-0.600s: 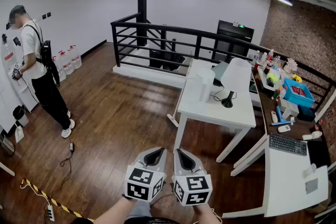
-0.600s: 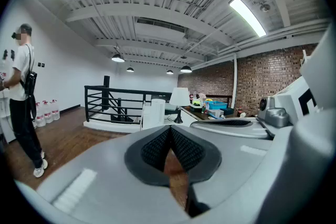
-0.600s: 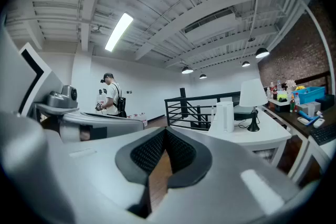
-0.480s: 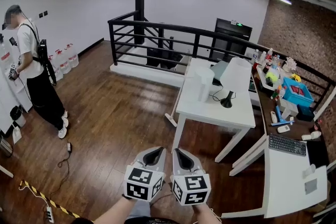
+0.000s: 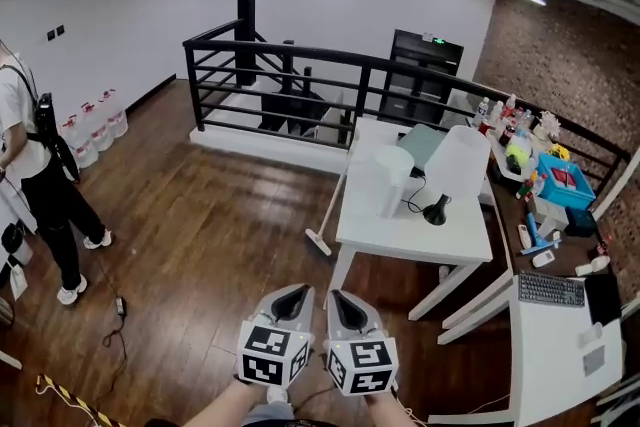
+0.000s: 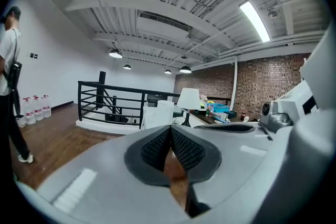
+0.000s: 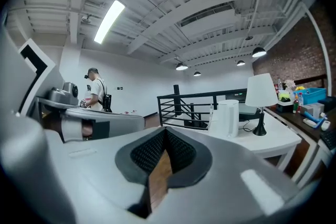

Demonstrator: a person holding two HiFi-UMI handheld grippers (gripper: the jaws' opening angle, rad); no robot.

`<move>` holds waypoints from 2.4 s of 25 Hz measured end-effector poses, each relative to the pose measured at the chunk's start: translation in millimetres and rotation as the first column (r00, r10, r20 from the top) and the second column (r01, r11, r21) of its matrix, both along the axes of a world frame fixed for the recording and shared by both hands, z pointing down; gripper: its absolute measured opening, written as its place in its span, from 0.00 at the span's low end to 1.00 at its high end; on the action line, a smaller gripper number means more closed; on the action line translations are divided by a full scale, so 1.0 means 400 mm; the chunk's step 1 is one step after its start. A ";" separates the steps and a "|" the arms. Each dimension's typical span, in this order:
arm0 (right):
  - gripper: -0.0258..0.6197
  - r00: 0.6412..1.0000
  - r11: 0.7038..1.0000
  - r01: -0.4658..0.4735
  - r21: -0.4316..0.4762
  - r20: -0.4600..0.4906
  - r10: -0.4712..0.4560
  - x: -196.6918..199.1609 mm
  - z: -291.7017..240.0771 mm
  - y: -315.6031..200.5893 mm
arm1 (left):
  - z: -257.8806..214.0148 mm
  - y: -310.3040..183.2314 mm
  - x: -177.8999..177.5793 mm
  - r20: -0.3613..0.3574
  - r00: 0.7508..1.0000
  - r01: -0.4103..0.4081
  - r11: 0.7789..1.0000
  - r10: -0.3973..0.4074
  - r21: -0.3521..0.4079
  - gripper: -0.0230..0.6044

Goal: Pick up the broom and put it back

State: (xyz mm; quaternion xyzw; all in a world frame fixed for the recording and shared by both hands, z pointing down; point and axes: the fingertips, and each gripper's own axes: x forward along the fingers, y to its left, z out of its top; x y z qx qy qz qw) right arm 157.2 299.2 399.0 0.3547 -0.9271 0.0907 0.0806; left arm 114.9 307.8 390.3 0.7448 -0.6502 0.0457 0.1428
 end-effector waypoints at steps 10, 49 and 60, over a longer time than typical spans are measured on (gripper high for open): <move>0.04 0.996 0.996 -0.092 0.002 -0.021 0.092 -0.206 -0.003 -0.151 | 0.012 -0.141 -0.211 -0.032 0.997 -0.073 0.997 0.073 -0.006 0.04; 0.04 0.979 0.980 -0.197 -0.024 0.057 0.198 -0.408 0.057 -0.885 | 0.102 -0.863 -0.408 0.016 0.991 -0.134 0.989 0.135 -0.062 0.04; 0.04 0.977 0.980 -0.201 -0.010 0.064 0.201 -0.429 0.069 -1.087 | 0.120 -1.059 -0.426 0.032 0.992 -0.122 0.990 0.125 -0.072 0.05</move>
